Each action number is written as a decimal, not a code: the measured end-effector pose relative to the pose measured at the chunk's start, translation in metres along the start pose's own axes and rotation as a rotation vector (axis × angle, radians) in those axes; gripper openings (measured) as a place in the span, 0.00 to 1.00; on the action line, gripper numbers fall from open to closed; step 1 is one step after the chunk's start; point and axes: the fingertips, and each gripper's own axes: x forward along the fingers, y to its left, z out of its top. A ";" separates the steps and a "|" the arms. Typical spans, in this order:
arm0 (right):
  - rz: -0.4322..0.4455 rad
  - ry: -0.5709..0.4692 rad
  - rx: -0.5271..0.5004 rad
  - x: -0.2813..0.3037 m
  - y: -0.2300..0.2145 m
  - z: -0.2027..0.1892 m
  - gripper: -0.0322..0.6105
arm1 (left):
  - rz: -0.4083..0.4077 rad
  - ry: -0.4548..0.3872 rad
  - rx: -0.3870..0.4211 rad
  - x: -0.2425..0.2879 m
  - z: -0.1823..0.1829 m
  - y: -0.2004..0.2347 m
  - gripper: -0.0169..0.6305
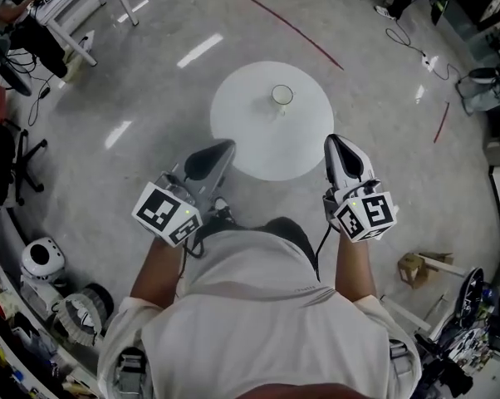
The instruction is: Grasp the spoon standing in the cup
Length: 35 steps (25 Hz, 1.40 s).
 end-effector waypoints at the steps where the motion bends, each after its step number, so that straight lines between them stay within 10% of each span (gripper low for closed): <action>1: 0.000 0.006 -0.003 0.009 -0.001 -0.001 0.06 | 0.001 0.005 0.004 0.004 0.002 0.011 0.03; 12: -0.064 0.166 0.091 0.066 -0.101 -0.042 0.06 | 0.056 0.028 0.013 0.067 -0.003 0.050 0.03; 28: 0.132 0.606 0.154 0.205 -0.228 -0.209 0.24 | 0.346 0.079 -0.063 0.147 -0.041 0.075 0.03; 35: 0.094 0.690 0.449 0.244 -0.242 -0.275 0.24 | 0.428 0.088 -0.080 0.139 -0.049 0.088 0.03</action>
